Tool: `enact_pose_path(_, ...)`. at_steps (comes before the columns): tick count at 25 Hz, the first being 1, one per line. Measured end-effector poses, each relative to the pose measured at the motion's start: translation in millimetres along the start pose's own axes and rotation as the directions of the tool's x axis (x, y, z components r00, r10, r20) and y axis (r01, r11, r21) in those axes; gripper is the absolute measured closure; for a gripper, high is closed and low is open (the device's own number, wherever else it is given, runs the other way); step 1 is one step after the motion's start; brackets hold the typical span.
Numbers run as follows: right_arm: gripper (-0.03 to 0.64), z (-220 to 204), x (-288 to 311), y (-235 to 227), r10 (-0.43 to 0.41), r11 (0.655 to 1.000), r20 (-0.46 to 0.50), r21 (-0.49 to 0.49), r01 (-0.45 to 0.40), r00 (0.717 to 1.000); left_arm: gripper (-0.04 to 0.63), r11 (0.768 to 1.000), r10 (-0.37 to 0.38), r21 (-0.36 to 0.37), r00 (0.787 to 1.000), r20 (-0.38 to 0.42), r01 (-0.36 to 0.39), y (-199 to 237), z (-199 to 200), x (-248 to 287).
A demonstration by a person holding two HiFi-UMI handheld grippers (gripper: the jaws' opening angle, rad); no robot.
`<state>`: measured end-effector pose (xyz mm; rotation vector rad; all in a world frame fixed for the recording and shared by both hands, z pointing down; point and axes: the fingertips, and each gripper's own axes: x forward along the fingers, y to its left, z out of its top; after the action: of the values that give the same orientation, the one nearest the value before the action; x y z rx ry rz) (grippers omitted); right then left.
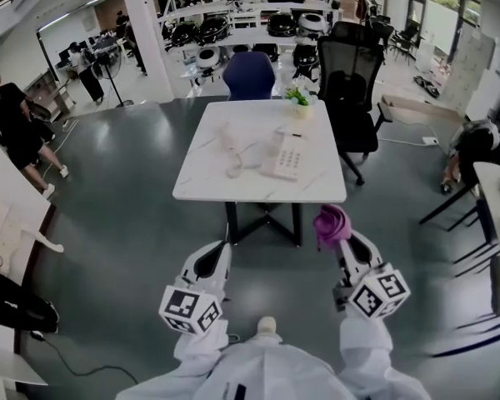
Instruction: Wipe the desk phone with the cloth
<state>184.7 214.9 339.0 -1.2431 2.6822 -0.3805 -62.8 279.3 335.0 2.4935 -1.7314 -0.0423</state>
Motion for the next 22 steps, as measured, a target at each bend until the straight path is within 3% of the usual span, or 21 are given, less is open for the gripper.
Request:
enact_pose_path(13,0.586,-10.2,80.4,-30.2,-0.062,0.998,-0.018,0.005,0.062,0.998,0.597,0.997,-0.073,-0.027,0.997,-0.024,0.073,62.3,-9.2,82.7)
enact_pose_path(22,0.584,-16.0,118.4,-42.3,-0.057,0.998,-0.04,0.013,0.058,0.998,0.597,0.997,-0.062,-0.047,0.997,-0.038,0.06,88.4,-17.0,106.5)
